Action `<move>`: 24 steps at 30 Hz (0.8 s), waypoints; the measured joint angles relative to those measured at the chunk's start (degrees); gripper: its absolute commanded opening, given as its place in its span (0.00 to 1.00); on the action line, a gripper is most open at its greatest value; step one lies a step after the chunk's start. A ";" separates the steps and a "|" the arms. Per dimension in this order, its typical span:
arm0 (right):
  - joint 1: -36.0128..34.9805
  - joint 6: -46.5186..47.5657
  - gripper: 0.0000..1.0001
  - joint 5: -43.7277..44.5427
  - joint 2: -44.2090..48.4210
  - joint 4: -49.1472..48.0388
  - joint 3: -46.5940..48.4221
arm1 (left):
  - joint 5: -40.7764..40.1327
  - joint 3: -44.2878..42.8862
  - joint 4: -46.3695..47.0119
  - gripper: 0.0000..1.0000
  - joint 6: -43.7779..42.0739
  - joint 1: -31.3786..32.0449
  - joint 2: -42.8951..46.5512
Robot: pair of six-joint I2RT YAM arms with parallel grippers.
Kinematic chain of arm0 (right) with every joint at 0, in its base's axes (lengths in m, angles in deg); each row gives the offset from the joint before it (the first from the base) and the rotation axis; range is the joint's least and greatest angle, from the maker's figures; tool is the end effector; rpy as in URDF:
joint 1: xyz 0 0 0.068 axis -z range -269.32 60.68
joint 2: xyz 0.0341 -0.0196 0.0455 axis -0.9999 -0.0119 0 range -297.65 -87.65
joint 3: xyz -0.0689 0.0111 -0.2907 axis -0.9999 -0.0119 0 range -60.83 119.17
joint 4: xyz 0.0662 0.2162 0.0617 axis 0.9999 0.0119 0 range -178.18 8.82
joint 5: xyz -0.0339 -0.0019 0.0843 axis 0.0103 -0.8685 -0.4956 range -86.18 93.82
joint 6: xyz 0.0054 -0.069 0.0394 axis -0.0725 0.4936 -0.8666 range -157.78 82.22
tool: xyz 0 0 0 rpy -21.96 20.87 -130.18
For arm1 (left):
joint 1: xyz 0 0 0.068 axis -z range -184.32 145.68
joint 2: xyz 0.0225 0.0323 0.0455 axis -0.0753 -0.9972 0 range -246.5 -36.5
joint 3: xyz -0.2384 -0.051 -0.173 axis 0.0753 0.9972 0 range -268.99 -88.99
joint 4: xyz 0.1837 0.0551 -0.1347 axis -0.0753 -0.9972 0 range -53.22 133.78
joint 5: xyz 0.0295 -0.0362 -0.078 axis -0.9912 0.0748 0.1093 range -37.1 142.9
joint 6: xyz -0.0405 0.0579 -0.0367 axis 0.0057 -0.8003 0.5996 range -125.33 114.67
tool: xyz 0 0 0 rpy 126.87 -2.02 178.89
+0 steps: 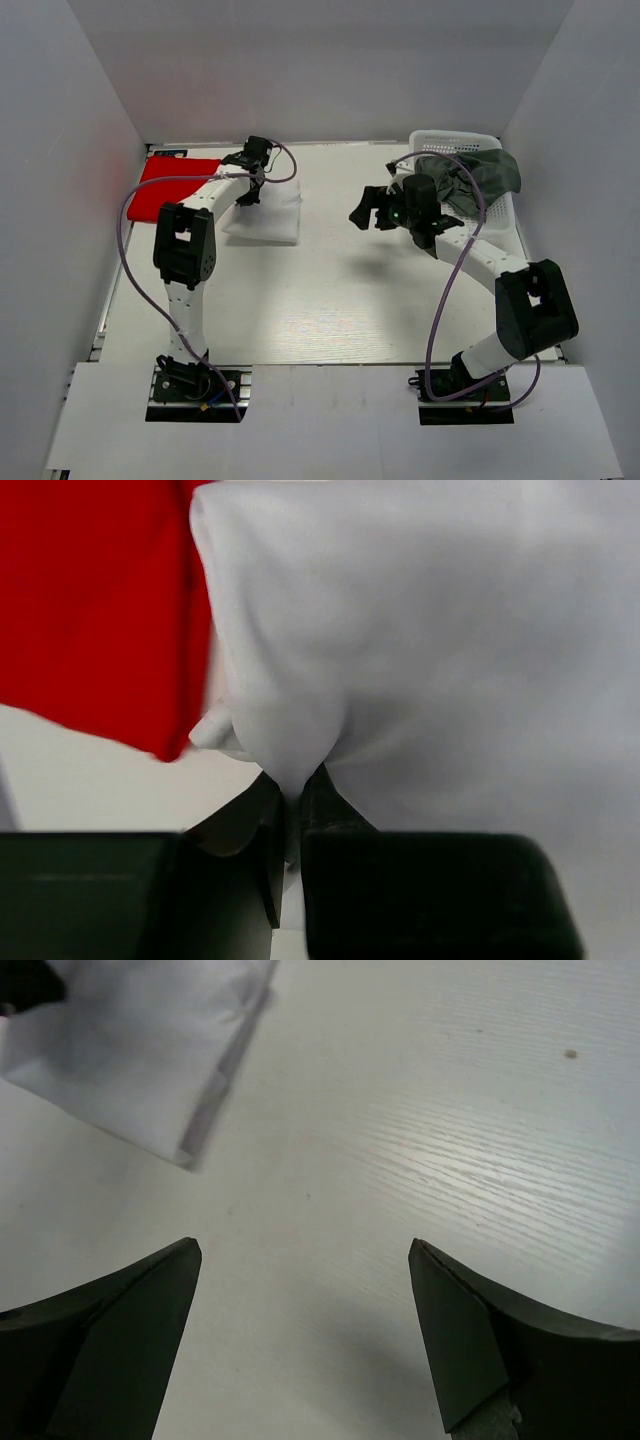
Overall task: Fold and stack the t-shirts
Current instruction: Put the neatly folded tshirt into the corner of the board with the left arm
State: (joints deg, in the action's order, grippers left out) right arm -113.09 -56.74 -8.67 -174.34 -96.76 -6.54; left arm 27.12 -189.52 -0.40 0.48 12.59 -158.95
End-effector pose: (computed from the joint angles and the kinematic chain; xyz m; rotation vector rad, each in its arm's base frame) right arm 0.3112 0.1532 0.2820 -0.2310 2.0311 0.6919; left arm 0.4429 -0.1035 0.2099 0.1267 2.6089 0.4766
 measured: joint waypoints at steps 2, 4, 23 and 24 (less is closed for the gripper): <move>0.00 0.31 0.90 1.99 0.22 1.38 -0.63 | -3.54 1.11 1.07 0.00 -2.91 -0.26 1.81; 0.00 0.61 0.90 3.54 0.70 2.34 -0.79 | -5.95 1.51 2.84 0.00 -5.46 -0.74 3.15; 0.02 2.69 0.90 8.33 2.01 5.25 -0.79 | -14.19 -5.99 9.55 0.00 -23.30 -8.28 4.87; 0.02 2.73 0.90 8.41 1.97 5.49 -0.79 | -14.21 -5.99 9.77 0.00 -23.87 -8.57 4.90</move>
State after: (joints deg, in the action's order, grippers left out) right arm -113.07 -54.01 -0.25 -172.38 -91.27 -7.33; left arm 12.91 -195.51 9.37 -23.39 4.02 -154.05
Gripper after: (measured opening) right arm 0.902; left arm 0.186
